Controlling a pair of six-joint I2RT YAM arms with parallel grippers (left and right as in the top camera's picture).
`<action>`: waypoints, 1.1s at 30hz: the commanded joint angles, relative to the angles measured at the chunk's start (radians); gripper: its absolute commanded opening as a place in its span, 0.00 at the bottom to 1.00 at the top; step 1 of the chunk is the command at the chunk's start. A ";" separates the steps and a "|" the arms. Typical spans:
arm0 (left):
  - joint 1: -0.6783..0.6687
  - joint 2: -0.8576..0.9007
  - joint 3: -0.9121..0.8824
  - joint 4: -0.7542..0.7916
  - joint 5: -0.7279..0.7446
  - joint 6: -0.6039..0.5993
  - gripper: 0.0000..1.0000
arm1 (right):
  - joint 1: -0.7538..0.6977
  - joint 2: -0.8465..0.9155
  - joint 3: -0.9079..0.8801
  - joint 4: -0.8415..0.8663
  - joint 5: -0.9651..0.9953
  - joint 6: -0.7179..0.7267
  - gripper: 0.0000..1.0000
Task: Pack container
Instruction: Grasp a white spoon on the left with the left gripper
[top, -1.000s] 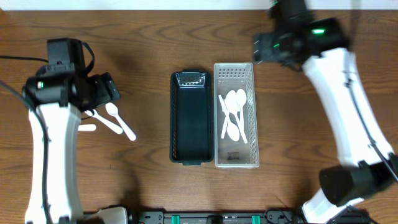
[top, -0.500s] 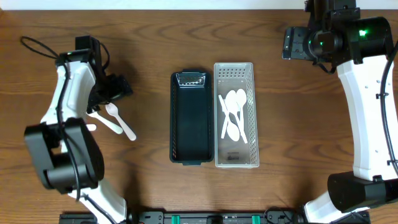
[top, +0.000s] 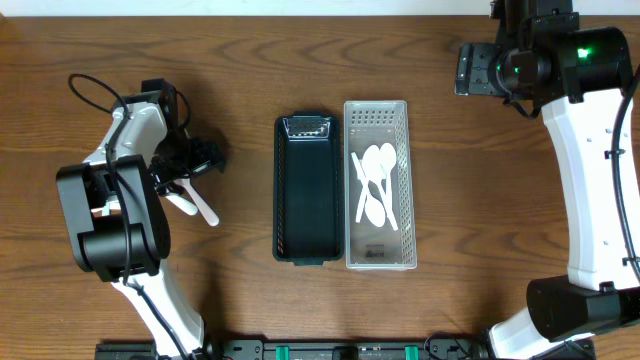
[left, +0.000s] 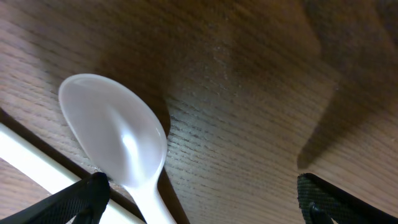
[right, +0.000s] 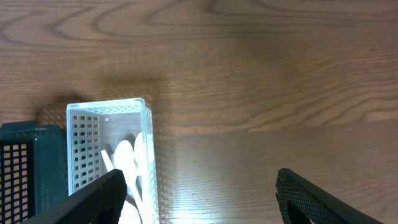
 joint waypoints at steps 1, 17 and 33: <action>0.003 0.022 -0.011 0.003 0.015 0.002 0.98 | -0.006 0.003 -0.002 0.000 0.018 -0.015 0.80; 0.003 0.030 -0.033 0.009 0.014 0.002 0.32 | -0.006 0.003 -0.002 -0.001 0.018 -0.015 0.76; -0.063 -0.137 0.079 -0.139 -0.098 0.028 0.06 | -0.070 -0.008 0.001 0.016 0.136 0.089 0.67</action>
